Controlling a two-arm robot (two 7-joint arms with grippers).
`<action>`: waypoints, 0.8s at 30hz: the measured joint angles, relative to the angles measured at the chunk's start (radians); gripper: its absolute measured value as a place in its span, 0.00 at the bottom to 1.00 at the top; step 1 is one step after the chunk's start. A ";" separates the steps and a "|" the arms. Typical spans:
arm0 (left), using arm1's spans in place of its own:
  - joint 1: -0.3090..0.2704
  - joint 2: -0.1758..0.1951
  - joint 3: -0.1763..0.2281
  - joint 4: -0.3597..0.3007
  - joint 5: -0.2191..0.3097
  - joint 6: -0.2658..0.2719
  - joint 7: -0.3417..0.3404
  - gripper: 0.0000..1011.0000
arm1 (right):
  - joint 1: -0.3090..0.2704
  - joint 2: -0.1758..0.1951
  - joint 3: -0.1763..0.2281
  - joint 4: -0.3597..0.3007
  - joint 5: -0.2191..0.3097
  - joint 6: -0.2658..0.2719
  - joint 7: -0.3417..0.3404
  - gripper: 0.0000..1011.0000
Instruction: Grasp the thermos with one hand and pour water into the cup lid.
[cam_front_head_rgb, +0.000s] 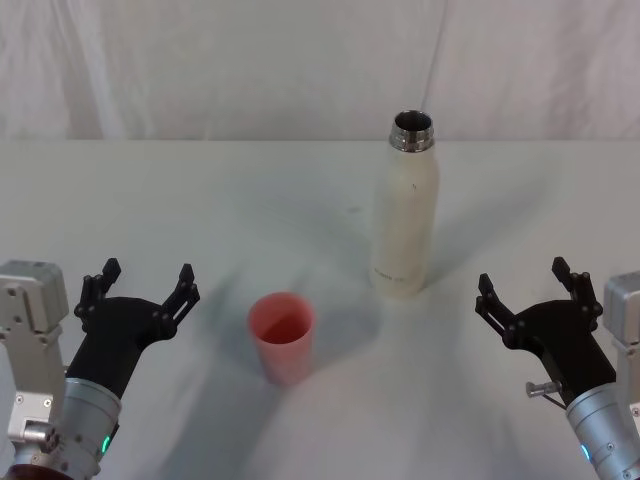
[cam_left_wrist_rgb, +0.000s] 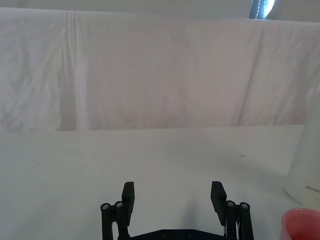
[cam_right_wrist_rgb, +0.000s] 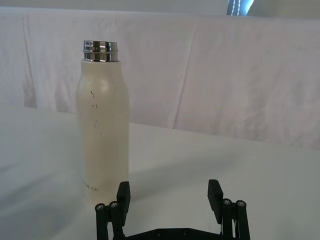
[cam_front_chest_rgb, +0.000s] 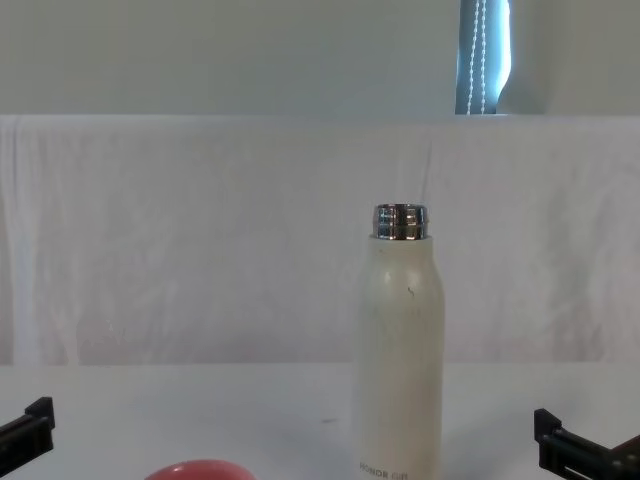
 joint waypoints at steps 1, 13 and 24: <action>0.000 0.000 0.000 0.000 0.000 0.000 0.000 0.99 | 0.000 0.000 0.000 0.000 0.000 0.000 0.000 0.99; 0.000 0.000 0.000 0.000 0.000 0.000 0.000 0.99 | 0.000 0.000 0.000 0.000 0.000 0.000 0.000 0.99; 0.000 0.000 0.000 0.000 0.000 0.000 0.000 0.99 | 0.000 0.000 0.000 0.000 0.000 0.000 0.000 0.99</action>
